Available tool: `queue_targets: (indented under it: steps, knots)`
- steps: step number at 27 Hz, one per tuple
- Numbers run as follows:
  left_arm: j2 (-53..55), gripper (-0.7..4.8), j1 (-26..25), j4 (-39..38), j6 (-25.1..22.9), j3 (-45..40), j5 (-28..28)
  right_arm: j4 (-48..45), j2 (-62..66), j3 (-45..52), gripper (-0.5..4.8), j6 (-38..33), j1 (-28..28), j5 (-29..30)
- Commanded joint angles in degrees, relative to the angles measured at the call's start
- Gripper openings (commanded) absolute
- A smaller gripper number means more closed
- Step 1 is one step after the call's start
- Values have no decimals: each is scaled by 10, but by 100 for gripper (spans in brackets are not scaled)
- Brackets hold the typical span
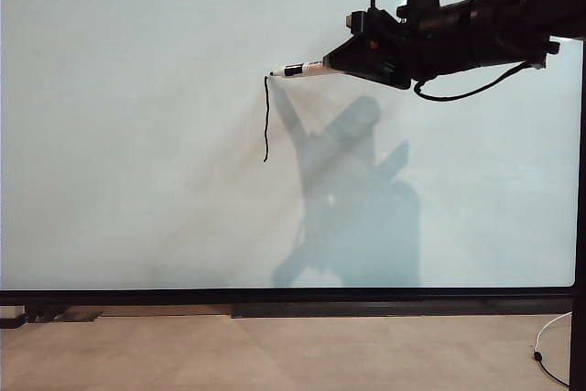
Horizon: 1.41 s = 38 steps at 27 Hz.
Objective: Pick up the pen on the shelf to the right of the whiteboard and draw a rectangle.
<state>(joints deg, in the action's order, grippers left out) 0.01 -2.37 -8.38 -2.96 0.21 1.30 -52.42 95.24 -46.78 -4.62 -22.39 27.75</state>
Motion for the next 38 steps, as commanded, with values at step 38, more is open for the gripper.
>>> queue_targets:
  steps: [38]
  knots:
    - [0, -5, 0, 7, 0, 2, 0, 76, -12, -43, -6, 62, 7, -13]
